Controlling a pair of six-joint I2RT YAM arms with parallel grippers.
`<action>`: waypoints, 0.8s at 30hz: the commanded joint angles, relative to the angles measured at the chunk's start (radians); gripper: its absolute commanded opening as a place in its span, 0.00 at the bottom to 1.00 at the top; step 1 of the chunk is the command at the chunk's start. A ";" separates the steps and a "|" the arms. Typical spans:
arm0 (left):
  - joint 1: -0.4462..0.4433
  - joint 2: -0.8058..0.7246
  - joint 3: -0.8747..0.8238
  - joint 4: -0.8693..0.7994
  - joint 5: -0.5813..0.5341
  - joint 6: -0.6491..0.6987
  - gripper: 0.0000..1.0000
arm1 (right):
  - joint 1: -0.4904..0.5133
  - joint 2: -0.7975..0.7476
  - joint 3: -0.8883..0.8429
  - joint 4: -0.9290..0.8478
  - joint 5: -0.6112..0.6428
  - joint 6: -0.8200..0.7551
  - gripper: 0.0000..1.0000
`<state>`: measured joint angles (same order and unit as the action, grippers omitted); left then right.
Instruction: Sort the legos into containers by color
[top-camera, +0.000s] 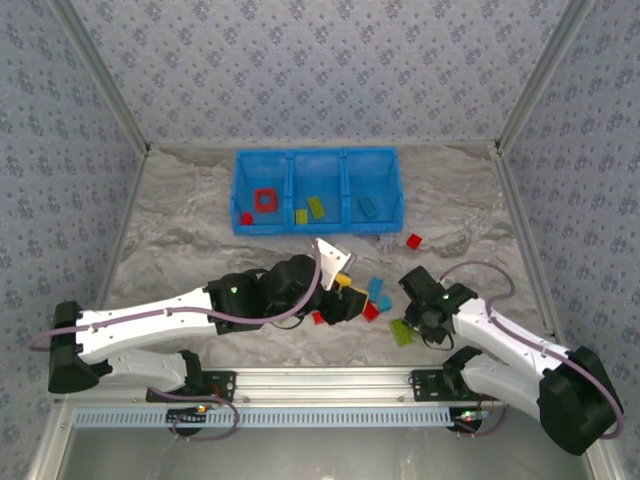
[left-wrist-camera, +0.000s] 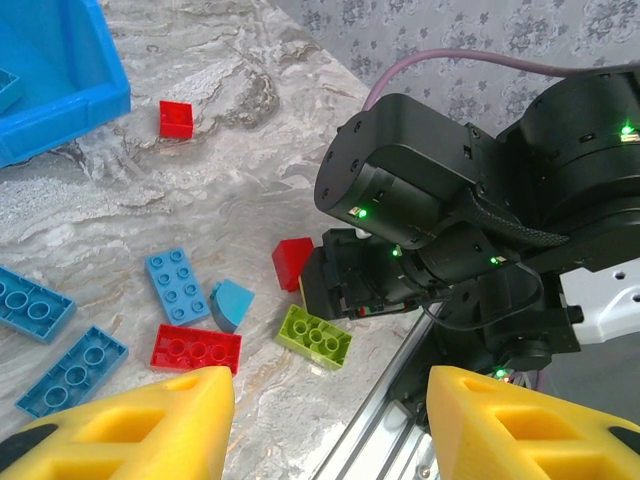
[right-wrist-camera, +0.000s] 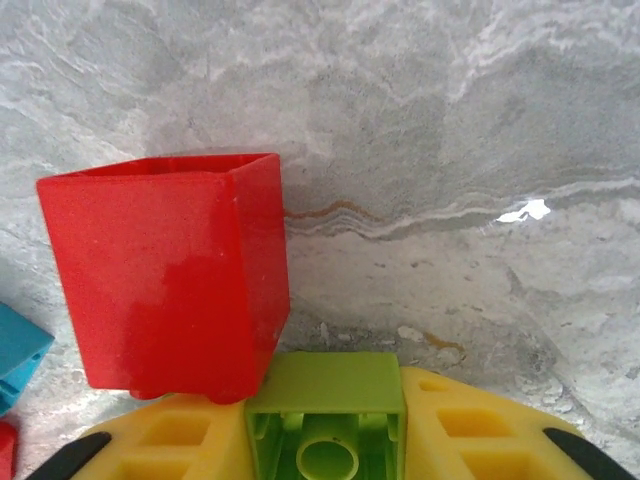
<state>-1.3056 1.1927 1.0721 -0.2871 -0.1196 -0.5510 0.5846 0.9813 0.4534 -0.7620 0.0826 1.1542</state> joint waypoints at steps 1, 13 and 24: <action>-0.008 -0.033 0.008 0.023 -0.004 0.005 0.54 | -0.001 -0.019 -0.004 -0.020 0.025 -0.024 0.31; -0.009 -0.134 0.042 -0.115 -0.297 0.002 0.54 | 0.209 0.057 0.446 -0.103 0.260 -0.295 0.28; -0.009 -0.310 0.064 -0.228 -0.553 0.004 0.54 | 0.201 0.878 1.283 -0.096 0.256 -0.656 0.28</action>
<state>-1.3056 0.9245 1.1049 -0.4545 -0.5514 -0.5419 0.8127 1.7355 1.6020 -0.8043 0.3126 0.6224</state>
